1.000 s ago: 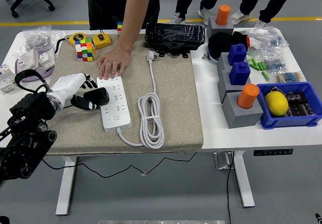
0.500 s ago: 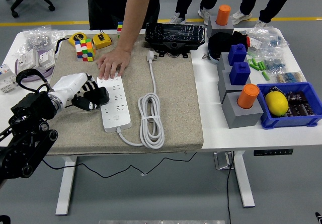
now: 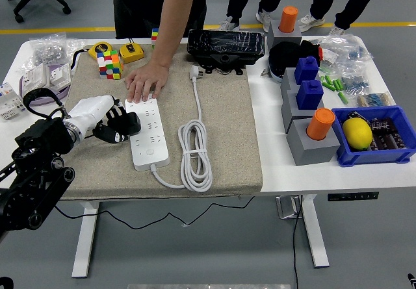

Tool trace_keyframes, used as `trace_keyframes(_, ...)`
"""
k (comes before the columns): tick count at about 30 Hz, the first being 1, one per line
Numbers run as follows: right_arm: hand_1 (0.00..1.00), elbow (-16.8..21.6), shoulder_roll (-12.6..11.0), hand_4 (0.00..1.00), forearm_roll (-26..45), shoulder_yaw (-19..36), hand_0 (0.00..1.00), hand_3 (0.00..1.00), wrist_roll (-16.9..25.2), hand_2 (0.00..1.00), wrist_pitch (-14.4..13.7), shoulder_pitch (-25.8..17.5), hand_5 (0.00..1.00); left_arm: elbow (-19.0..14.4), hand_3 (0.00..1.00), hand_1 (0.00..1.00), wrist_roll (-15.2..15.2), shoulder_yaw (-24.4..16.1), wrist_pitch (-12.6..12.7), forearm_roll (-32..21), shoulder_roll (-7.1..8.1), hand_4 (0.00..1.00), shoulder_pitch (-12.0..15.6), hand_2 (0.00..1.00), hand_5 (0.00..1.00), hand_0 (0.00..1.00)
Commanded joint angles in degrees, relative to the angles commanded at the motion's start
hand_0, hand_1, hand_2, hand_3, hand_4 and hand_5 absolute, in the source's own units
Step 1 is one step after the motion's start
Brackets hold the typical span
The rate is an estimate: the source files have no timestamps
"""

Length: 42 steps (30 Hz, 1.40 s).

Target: Pick up the plug,place it near the board,insert it into the board,press the button

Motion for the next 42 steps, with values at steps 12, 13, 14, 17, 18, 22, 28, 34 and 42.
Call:
trace_keyframes(12, 0.729, 0.0, 0.0, 0.998, 0.0, 0.0, 0.833, 0.763, -0.1, 0.717, -0.1, -0.1, 0.998, -0.3, 0.476, 0.387, -0.1, 0.0, -1.2, 0.5, 0.10, 0.810, 0.0, 0.386, 0.032, 0.279)
trace_keyframes(13, 0.729, 0.0, 0.0, 0.998, 0.0, 0.0, 0.833, 0.763, -0.1, 0.717, -0.1, -0.1, 0.998, -0.3, 0.476, 0.387, -0.1, -0.1, -1.2, 0.6, 0.11, 0.810, 0.0, 0.386, 0.032, 0.279)
trace_keyframes(14, 0.729, 0.0, 0.0, 0.998, 0.0, -0.1, 0.833, 0.763, -0.1, 0.717, -0.1, -0.1, 0.998, -0.4, 0.476, 0.387, -0.1, -0.1, -1.3, 0.6, 0.13, 0.810, 0.0, 0.386, 0.032, 0.279)
trace_keyframes(17, 0.728, 0.0, 0.0, 0.998, 0.1, -0.1, 0.834, 0.763, -0.1, 0.716, -0.1, -0.2, 0.998, -0.5, 0.375, 0.232, -0.2, -0.1, -1.4, 0.5, 0.20, 0.782, 0.0, 0.278, 0.084, 0.244)
trace_keyframes(18, 0.728, 0.0, 0.0, 0.998, 0.1, -0.1, 0.834, 0.763, -0.1, 0.716, -0.1, -0.2, 0.998, -0.6, 0.375, 0.232, -0.2, -0.2, -1.3, 0.5, 0.19, 0.782, 0.0, 0.278, 0.084, 0.244)
trace_keyframes(22, 0.728, 0.0, 0.1, 0.998, 0.1, -0.2, 0.832, 0.762, -0.1, 0.716, -0.1, -0.3, 0.998, -0.5, 0.362, 0.218, -0.3, -0.7, -0.9, 0.8, 0.07, 0.785, 0.1, 0.267, 0.085, 0.244)
trace_keyframes(28, 0.729, 0.0, 0.0, 0.998, 0.1, -0.2, 0.832, 0.763, -0.2, 0.716, -0.1, -0.3, 0.998, -0.6, 0.359, 0.212, -0.4, -0.7, -0.8, 0.7, 0.25, 0.788, -0.1, 0.260, 0.072, 0.243)
trace_keyframes(34, 0.730, 0.0, 0.0, 0.998, 0.1, -0.2, 0.833, 0.763, -0.2, 0.717, -0.1, -0.3, 0.998, -0.9, 0.359, 0.208, -0.5, -1.0, -1.0, 0.9, 0.43, 0.793, -0.1, 0.257, 0.078, 0.247)
trace_keyframes(42, 0.729, 0.0, 0.0, 0.998, 0.2, -0.2, 0.832, 0.762, -0.2, 0.717, -0.1, -0.3, 0.998, -2.2, 0.359, 0.204, -0.3, -3.0, -1.4, 2.1, 1.06, 0.771, -0.6, 0.254, 0.105, 0.242)
